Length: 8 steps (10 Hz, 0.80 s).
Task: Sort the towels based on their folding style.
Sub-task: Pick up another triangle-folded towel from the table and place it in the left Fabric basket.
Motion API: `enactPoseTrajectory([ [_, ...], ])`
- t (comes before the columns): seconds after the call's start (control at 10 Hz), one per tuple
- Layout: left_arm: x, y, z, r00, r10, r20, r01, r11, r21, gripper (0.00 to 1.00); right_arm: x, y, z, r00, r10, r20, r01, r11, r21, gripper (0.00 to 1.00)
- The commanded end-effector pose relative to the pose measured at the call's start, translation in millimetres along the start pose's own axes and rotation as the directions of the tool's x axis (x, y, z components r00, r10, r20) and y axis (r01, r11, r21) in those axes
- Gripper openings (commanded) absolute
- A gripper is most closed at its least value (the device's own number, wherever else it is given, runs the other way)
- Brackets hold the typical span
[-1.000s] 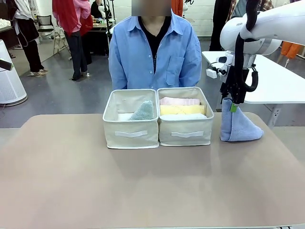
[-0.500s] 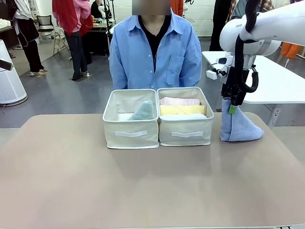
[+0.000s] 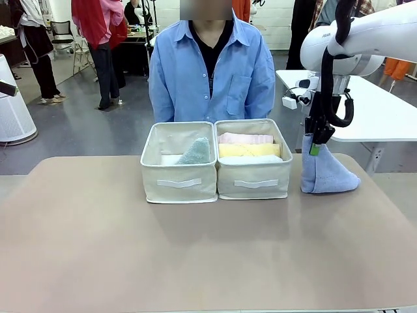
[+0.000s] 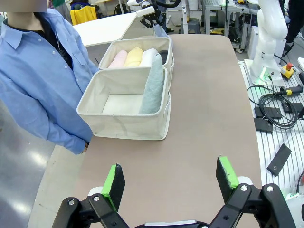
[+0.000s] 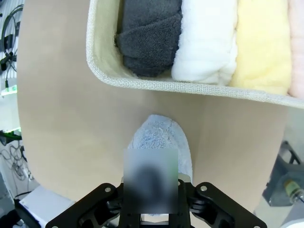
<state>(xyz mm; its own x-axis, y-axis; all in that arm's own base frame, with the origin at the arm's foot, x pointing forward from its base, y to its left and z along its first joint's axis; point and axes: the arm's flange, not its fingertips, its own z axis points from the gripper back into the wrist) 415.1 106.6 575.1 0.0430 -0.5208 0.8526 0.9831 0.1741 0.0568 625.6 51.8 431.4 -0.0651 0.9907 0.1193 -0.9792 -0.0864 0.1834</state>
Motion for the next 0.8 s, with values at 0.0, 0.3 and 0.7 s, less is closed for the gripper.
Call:
enactPoseTrajectory([
  [0.0,0.7,-0.5,1.6,1.000,-0.004,0.004,0.004,1.000,0.002,1.00,-0.5,2.0,0.3,0.999,-0.011,-0.040,0.012,1.000,0.012,0.00],
  [0.3,0.7,-0.5,1.6,1.000,-0.004,0.004,0.004,1.000,0.002,1.00,4.9,20.9,28.1,0.998,-0.006,-0.065,0.006,1.000,0.000,0.00],
  [0.7,0.7,-0.5,1.6,1.000,-0.004,0.004,0.004,1.000,0.002,1.00,37.7,131.5,181.8,0.984,-0.151,-0.092,0.134,0.977,-0.167,0.00],
])
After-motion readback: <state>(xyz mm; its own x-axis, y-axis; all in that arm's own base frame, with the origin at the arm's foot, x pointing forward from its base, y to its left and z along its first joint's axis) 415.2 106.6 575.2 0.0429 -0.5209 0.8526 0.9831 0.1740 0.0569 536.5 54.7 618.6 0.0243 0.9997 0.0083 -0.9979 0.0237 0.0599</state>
